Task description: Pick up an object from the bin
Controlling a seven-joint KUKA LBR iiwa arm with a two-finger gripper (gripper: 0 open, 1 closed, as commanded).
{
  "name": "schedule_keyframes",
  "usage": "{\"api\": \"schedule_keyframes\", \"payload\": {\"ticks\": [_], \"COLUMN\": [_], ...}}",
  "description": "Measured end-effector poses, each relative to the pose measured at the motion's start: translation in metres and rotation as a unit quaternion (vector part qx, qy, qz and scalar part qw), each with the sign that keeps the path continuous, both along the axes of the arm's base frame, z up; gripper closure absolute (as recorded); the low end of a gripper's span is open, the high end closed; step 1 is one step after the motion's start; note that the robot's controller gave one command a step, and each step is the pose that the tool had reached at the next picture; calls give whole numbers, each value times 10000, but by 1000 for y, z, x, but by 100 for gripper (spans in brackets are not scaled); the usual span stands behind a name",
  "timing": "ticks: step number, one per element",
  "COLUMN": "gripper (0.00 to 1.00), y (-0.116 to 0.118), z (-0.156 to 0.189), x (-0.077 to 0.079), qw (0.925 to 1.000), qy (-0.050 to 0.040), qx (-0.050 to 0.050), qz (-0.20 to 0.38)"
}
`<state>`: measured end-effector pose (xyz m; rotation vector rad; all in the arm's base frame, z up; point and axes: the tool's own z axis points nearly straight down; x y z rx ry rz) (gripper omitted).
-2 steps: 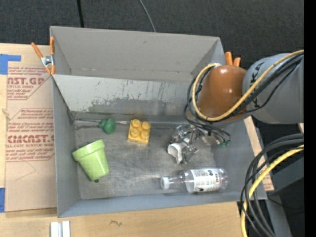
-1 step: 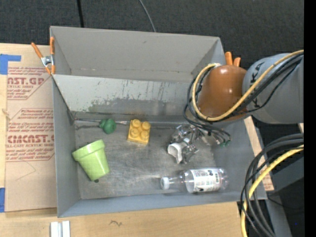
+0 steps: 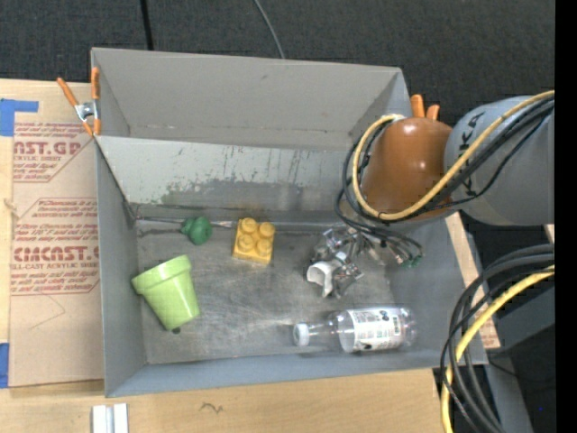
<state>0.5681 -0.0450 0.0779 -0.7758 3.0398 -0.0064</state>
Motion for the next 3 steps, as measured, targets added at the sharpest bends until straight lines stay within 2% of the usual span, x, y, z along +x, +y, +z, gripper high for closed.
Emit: {"api": "schedule_keyframes", "payload": {"ticks": [3], "gripper": [100], "y": [2], "z": [40], "x": [-2], "qw": [10000], "qy": [46], "qx": [20], "qz": [3]}}
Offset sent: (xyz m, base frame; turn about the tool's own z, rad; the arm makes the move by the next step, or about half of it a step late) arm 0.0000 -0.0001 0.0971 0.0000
